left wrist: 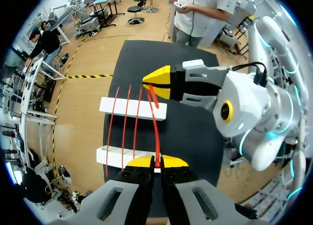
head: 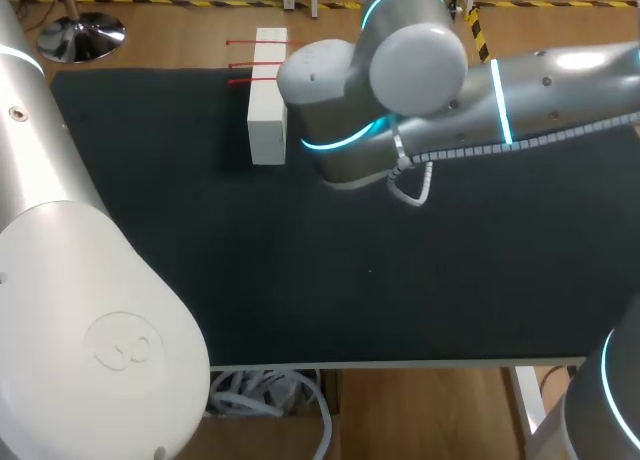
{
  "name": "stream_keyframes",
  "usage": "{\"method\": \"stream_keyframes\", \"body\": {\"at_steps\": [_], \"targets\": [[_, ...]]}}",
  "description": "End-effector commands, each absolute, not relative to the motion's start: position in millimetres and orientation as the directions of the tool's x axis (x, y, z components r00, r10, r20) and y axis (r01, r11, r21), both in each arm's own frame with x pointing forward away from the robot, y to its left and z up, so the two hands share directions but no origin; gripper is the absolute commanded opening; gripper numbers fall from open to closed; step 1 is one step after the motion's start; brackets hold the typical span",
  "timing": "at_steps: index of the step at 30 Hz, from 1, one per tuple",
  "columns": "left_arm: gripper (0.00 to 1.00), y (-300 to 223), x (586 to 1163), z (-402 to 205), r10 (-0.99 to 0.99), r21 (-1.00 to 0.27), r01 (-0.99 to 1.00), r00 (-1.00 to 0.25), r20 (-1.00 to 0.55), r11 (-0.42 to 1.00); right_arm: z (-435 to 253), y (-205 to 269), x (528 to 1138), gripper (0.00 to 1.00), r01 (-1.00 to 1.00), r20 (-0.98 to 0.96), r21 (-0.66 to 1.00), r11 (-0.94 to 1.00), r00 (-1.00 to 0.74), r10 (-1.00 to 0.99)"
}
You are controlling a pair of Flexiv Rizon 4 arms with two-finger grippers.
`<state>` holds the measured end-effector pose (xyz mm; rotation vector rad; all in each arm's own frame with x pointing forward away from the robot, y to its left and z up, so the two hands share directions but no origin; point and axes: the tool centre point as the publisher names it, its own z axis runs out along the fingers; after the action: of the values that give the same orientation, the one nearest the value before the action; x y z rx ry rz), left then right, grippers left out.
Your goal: Grab the tape and strap the tape.
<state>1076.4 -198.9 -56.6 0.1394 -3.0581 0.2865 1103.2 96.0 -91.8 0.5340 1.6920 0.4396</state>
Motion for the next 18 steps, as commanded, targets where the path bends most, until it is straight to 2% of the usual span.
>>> {"method": "stream_keyframes", "body": {"at_steps": [1,18], "targets": [[0.00,-199.0,1076.5,-55.9,-0.084,-0.179,-0.096,-0.994,0.076,0.979,-86.9,105.6,1102.6,0.00,0.116,-0.810,0.553,0.825,-0.158,0.565],[0.00,-199.0,1076.5,-55.9,-0.084,-0.179,-0.096,-0.994,0.076,0.979,-75.5,126.7,1097.6,0.00,0.155,-0.788,0.579,0.800,-0.145,0.599]]}}
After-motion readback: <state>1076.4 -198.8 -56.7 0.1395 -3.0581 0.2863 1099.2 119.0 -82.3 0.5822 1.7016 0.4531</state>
